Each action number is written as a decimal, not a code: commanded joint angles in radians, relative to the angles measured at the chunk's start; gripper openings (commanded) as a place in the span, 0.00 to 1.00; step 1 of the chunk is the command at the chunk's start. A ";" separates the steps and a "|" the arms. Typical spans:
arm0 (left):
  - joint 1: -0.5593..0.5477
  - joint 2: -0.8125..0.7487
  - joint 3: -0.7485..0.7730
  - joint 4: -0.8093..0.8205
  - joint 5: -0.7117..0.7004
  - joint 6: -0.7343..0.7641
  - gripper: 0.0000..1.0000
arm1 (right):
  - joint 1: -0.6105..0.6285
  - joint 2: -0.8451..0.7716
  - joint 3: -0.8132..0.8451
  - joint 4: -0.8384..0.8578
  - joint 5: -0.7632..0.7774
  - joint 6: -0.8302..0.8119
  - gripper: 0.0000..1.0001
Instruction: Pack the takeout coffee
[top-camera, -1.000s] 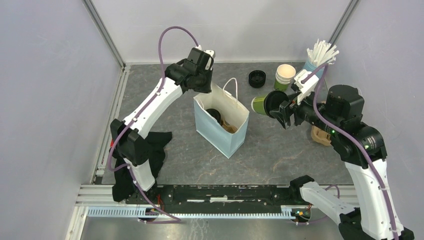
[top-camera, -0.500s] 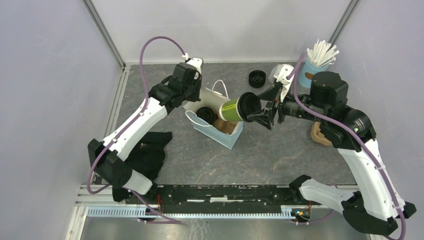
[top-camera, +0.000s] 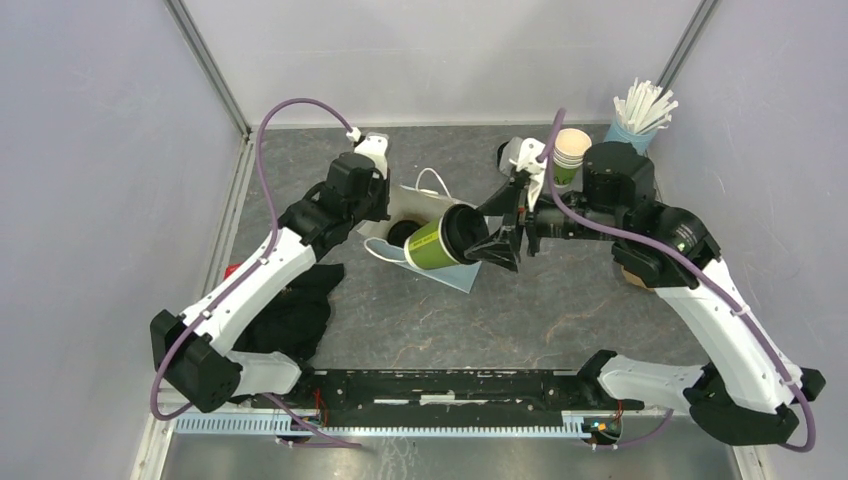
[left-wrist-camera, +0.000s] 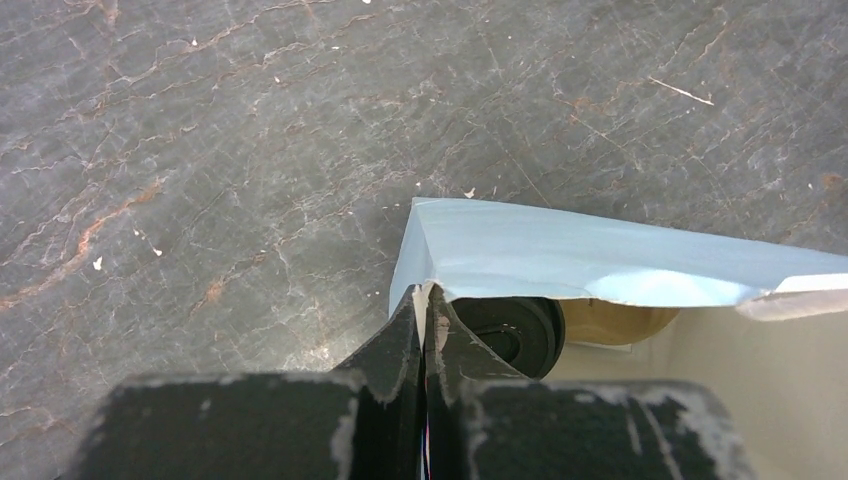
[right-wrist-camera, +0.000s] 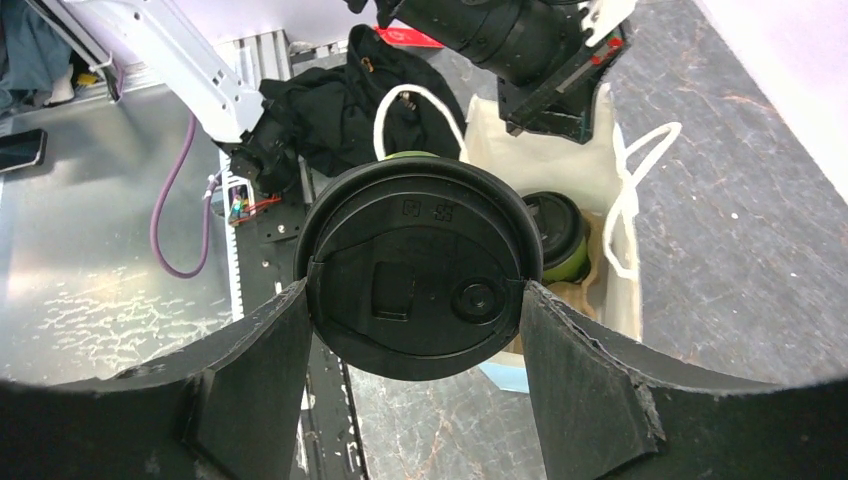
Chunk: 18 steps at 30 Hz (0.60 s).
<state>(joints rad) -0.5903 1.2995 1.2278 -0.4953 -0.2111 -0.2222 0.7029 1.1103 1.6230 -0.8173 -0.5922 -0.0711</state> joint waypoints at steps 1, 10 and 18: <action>0.001 -0.076 -0.051 0.139 -0.016 -0.019 0.02 | 0.107 0.030 0.014 0.032 0.175 0.016 0.12; 0.001 -0.228 -0.238 0.366 -0.014 -0.005 0.02 | 0.416 0.172 0.122 -0.098 0.580 -0.031 0.08; 0.000 -0.257 -0.270 0.355 0.010 -0.008 0.02 | 0.533 0.183 0.128 -0.043 0.720 0.014 0.08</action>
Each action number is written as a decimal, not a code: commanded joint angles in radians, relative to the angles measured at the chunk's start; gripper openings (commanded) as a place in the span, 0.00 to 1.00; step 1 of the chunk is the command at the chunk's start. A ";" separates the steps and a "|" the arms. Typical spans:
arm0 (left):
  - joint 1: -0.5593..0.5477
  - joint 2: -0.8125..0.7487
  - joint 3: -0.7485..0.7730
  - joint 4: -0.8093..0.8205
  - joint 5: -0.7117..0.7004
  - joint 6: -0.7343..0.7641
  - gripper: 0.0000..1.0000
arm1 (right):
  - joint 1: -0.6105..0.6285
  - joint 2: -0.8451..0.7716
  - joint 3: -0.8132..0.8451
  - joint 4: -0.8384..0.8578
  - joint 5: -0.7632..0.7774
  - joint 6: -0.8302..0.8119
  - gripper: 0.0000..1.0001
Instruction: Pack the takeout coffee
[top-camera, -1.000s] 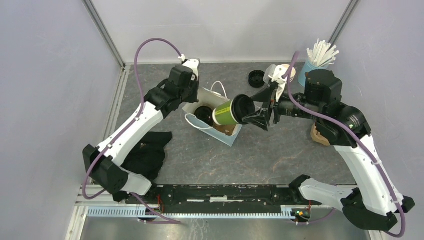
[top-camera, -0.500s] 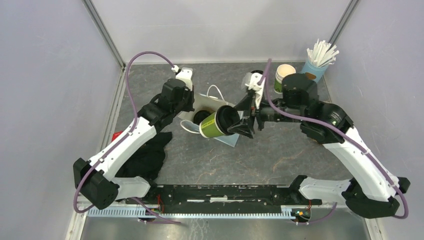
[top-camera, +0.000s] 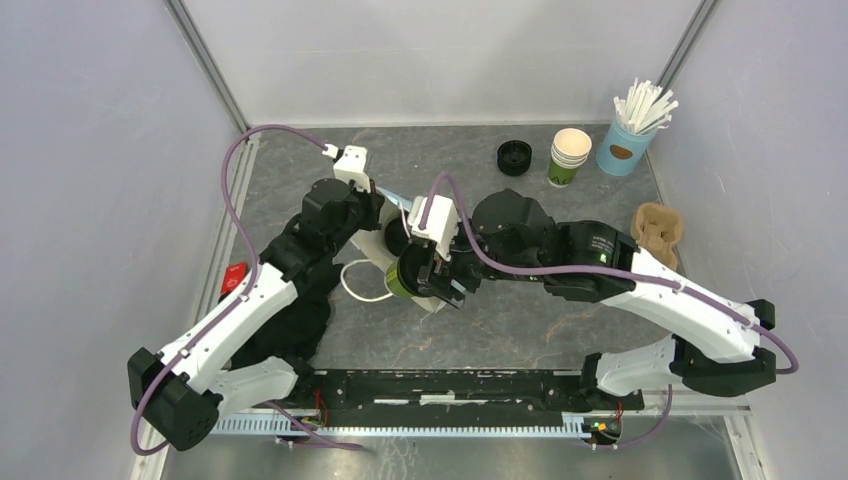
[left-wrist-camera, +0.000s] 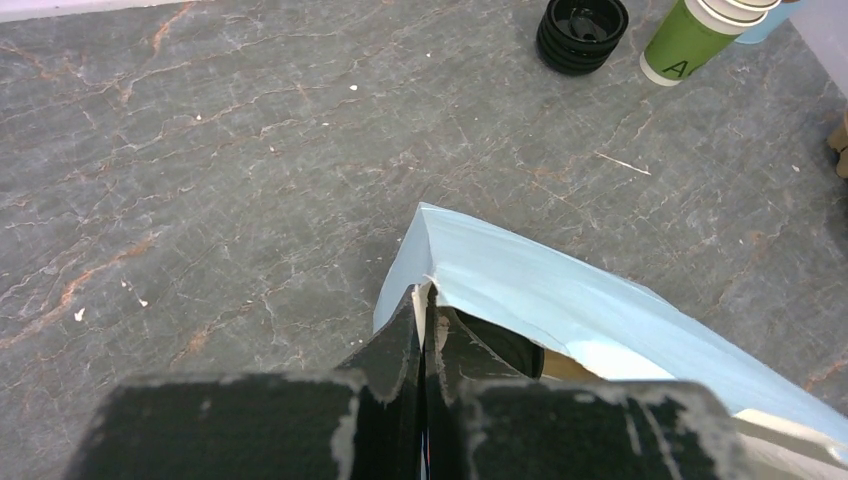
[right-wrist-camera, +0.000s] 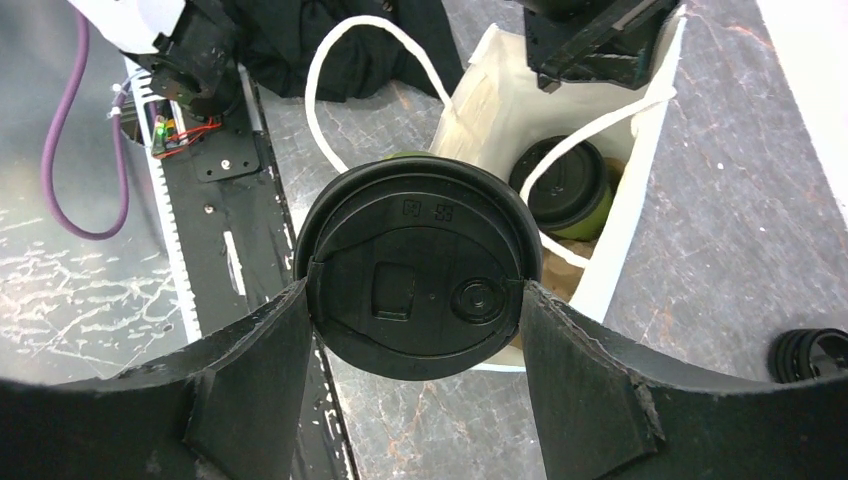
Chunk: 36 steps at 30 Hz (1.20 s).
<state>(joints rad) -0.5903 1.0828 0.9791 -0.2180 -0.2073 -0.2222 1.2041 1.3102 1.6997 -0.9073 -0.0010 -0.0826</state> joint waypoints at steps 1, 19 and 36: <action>0.000 -0.046 -0.026 0.081 0.006 -0.009 0.02 | 0.040 -0.021 0.052 0.047 0.148 0.031 0.08; 0.001 -0.082 -0.020 0.031 0.003 -0.023 0.02 | 0.103 -0.003 0.052 -0.014 0.319 0.047 0.02; 0.001 -0.111 0.044 -0.173 -0.068 -0.154 0.02 | 0.209 0.173 0.085 -0.048 0.633 -0.138 0.04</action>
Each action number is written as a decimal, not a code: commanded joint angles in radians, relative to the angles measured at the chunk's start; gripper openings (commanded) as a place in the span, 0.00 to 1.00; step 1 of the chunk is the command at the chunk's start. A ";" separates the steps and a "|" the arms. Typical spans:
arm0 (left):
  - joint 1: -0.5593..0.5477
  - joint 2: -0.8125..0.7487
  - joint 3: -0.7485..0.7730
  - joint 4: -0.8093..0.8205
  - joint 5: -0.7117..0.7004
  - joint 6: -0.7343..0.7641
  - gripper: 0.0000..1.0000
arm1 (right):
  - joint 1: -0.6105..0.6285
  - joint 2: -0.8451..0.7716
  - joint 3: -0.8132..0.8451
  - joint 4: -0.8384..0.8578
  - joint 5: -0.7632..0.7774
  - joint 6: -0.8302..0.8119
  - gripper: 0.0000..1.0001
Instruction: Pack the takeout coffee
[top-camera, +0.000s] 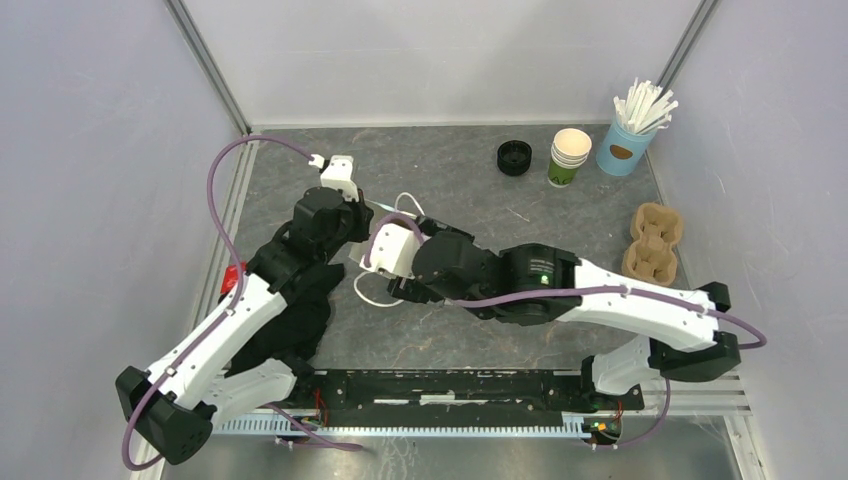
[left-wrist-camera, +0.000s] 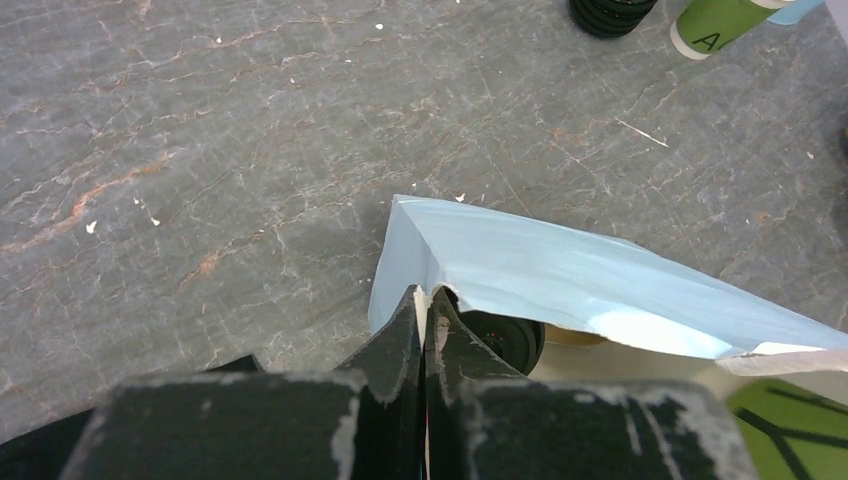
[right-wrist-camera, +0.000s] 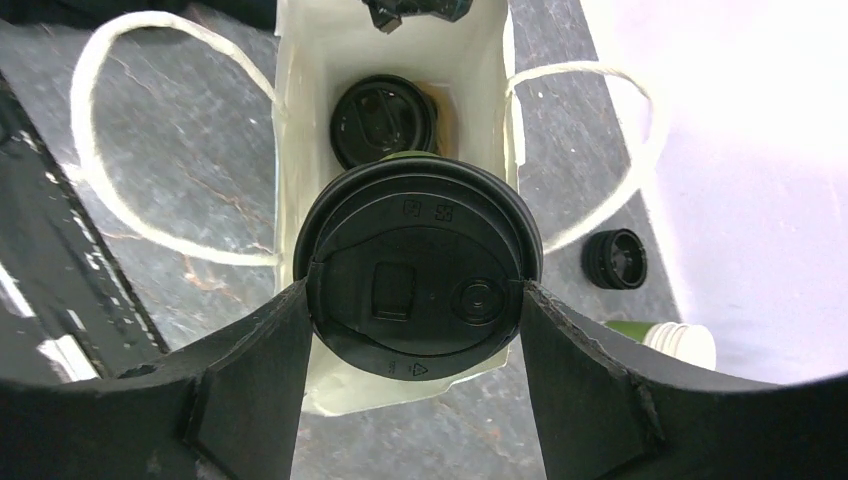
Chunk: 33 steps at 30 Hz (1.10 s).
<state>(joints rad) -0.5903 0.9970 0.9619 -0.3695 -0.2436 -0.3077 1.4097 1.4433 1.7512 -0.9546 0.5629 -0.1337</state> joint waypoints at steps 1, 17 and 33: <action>0.000 -0.029 0.063 -0.027 -0.032 -0.074 0.02 | 0.004 0.045 0.035 0.005 0.066 -0.106 0.04; 0.000 -0.148 -0.054 0.037 -0.039 -0.061 0.02 | -0.063 0.136 -0.040 0.072 0.007 -0.266 0.00; 0.001 -0.391 -0.285 0.180 0.022 -0.022 0.02 | -0.150 0.136 -0.128 0.167 -0.064 -0.371 0.00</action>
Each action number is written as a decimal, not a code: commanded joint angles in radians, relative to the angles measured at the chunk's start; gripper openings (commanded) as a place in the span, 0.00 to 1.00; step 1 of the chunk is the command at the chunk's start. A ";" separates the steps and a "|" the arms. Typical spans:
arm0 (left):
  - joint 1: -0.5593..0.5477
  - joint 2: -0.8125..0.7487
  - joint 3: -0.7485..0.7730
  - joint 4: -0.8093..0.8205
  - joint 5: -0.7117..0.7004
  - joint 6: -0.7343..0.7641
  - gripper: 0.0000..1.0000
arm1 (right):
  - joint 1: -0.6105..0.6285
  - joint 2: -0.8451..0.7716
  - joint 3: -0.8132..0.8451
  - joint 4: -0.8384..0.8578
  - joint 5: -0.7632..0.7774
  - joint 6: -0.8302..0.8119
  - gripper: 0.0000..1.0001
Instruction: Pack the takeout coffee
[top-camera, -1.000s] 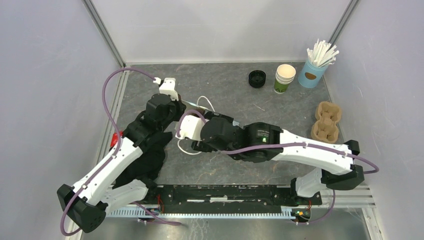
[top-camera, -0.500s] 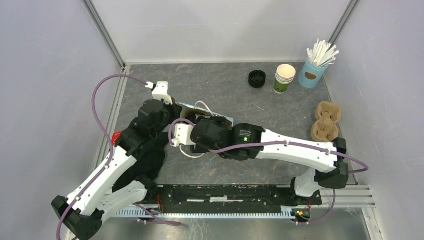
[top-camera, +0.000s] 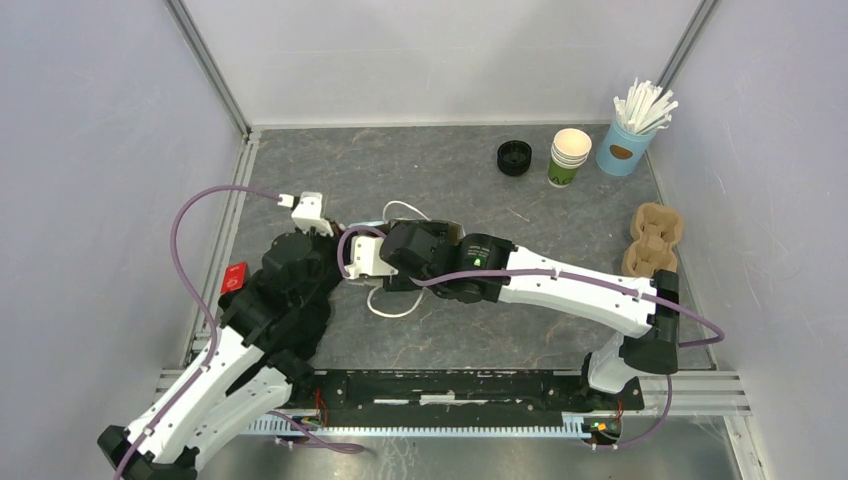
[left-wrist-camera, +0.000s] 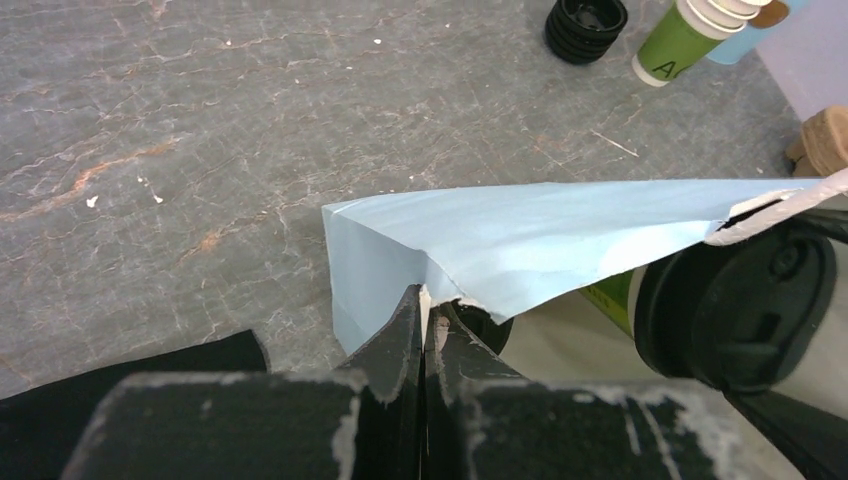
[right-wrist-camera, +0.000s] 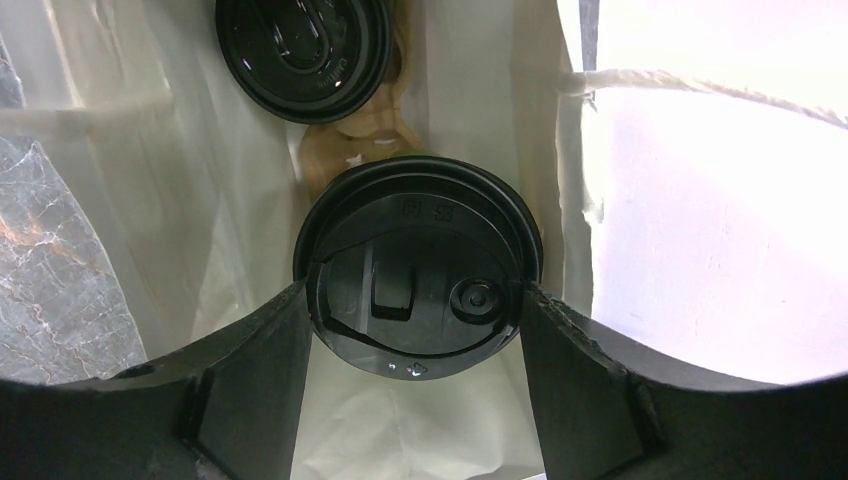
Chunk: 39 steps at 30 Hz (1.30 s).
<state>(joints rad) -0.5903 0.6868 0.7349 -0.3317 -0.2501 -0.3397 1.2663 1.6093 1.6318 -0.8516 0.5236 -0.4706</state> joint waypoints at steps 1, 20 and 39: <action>0.000 -0.100 -0.076 0.157 0.026 0.012 0.02 | -0.007 -0.029 -0.015 0.061 -0.028 -0.031 0.00; 0.001 -0.184 -0.124 0.157 0.100 0.089 0.02 | -0.015 -0.121 -0.342 0.370 -0.039 -0.288 0.00; 0.001 -0.215 -0.093 0.036 0.148 0.051 0.02 | -0.091 -0.128 -0.348 0.343 -0.104 -0.284 0.00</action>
<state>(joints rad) -0.5903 0.4614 0.5900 -0.3099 -0.1276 -0.2981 1.1828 1.4746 1.2221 -0.4706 0.4175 -0.7422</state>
